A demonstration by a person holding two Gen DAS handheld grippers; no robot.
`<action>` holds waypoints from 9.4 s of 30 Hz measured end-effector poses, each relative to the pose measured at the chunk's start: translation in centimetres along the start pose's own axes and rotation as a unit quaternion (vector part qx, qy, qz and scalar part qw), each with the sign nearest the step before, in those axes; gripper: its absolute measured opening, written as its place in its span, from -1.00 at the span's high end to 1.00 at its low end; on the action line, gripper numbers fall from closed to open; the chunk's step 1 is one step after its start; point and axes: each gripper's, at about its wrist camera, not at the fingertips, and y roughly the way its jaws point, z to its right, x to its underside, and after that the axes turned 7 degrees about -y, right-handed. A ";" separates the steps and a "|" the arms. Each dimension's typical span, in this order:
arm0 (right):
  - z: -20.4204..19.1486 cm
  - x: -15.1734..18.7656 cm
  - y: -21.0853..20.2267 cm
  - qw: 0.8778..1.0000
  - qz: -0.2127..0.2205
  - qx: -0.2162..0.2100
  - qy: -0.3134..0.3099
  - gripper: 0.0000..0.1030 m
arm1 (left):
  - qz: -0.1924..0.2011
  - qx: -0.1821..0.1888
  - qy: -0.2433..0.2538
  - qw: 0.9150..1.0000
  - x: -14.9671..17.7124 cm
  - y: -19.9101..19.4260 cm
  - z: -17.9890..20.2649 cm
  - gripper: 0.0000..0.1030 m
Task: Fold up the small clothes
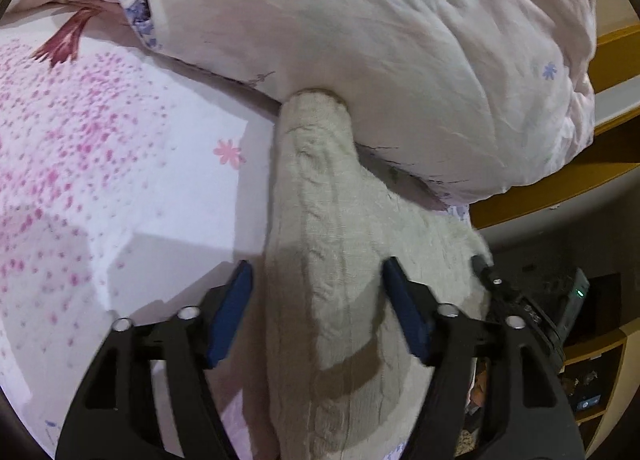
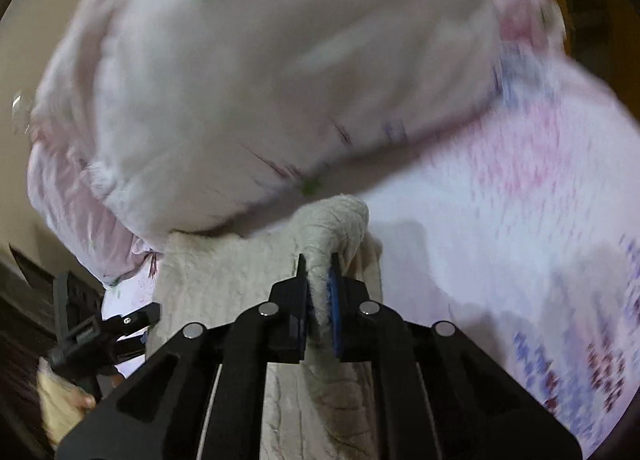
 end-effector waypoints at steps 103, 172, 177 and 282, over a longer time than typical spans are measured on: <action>3.5 5.1 3.7 0.983 -0.118 -0.117 0.084 -0.06 | -0.013 0.003 0.020 1.000 4.8 2.9 3.2 -0.53; -19.0 14.4 -3.4 0.974 -0.028 0.060 -0.218 -0.61 | 0.130 -0.179 0.179 0.959 13.8 -13.9 -5.3 -0.81; -18.7 16.8 -4.6 0.978 -0.039 0.042 -0.198 -0.71 | 0.110 -0.201 0.184 0.956 16.8 -13.9 -5.6 -0.93; -18.5 23.6 -4.5 0.957 -0.133 0.110 -0.233 -0.97 | 0.047 -0.311 0.204 0.927 21.6 -11.7 -5.1 -0.97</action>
